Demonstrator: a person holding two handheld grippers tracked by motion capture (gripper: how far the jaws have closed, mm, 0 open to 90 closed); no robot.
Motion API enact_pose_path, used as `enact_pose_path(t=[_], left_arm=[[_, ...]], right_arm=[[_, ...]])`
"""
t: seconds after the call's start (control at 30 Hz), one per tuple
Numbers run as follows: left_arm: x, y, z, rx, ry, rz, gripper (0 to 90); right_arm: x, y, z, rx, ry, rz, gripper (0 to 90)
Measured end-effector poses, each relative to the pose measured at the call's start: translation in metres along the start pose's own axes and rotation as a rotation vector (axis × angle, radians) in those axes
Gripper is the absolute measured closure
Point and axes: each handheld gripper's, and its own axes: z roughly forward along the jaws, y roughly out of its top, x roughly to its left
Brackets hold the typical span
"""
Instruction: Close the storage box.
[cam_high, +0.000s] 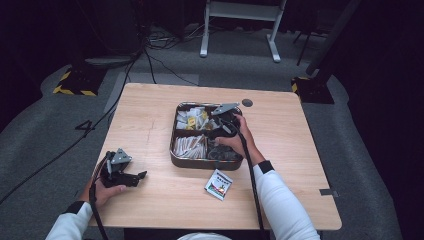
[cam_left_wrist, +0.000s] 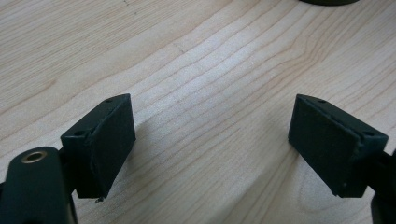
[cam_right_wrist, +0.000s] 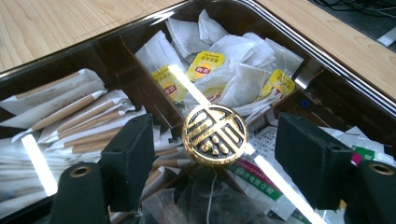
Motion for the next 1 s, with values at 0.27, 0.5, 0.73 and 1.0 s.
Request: enact_pose_path(t=[0.27, 0.5, 0.73, 1.0], left_arm=[[0.000, 0.000, 0.000, 0.000, 0.000, -0.001, 15.1], [0.000, 0.000, 0.000, 0.000, 0.000, 0.000, 15.1], [0.000, 0.000, 0.000, 0.000, 0.000, 0.000, 15.1], [0.000, 0.000, 0.000, 0.000, 0.001, 0.000, 15.1]], right_arm=[[-0.003, -0.004, -0.008, -0.012, 0.019, -0.016, 23.1], [-0.001, -0.009, -0.012, 0.009, -0.002, -0.047, 21.3], [0.000, -0.013, -0.019, 0.005, -0.022, -0.065, 21.1], [-0.001, -0.024, -0.031, 0.019, -0.018, -0.077, 19.9]])
